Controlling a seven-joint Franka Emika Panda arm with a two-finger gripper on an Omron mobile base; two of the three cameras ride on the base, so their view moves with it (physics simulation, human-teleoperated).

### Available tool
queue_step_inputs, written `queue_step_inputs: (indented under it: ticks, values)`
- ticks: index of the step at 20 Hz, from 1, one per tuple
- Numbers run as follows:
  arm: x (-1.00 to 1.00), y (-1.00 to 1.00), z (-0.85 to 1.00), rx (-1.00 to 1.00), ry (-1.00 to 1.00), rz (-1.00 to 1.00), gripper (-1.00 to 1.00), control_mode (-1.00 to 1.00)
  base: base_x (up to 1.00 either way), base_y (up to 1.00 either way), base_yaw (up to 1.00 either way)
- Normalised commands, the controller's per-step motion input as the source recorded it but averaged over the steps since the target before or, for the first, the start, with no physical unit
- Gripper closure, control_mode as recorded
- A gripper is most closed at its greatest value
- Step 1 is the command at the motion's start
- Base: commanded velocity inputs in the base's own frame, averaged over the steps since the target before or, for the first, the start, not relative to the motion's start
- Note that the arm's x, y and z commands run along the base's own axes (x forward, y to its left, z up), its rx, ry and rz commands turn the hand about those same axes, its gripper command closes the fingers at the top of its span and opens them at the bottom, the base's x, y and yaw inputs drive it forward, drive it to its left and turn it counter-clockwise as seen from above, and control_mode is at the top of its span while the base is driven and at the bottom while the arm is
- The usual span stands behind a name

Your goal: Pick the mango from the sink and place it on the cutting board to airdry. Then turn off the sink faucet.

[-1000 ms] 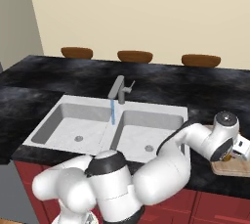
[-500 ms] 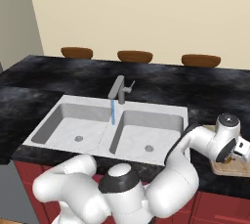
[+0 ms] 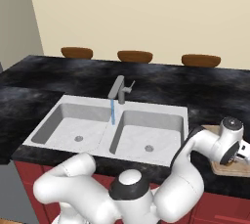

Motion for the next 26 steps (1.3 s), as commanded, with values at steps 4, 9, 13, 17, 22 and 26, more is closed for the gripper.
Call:
queue_step_inputs:
  ticks: [4,9,13,17,22,26]
  values:
    - [0.1,-0.17,-0.19,0.01,0.0,0.03,1.0,-1.0,0.0,0.0,0.0]
    - [0.05,-0.09,-0.23,0.0,0.01,0.03,-1.0,-1.0,0.0,0.0,0.0]
    - [0.0,0.0,-0.06,0.0,0.02,0.01,-1.0,-1.0,0.0,0.0,0.0]
    - [0.0,0.0,0.04,0.0,0.0,0.0,-1.0,-1.0,0.0,0.0,0.0]
    - [0.0,0.0,0.17,0.0,-0.01,0.0,-1.0,-1.0,0.0,0.0,0.0]
    - [-0.05,0.0,0.55,0.0,-0.14,0.04,-1.0,-1.0,0.0,0.0,0.0]
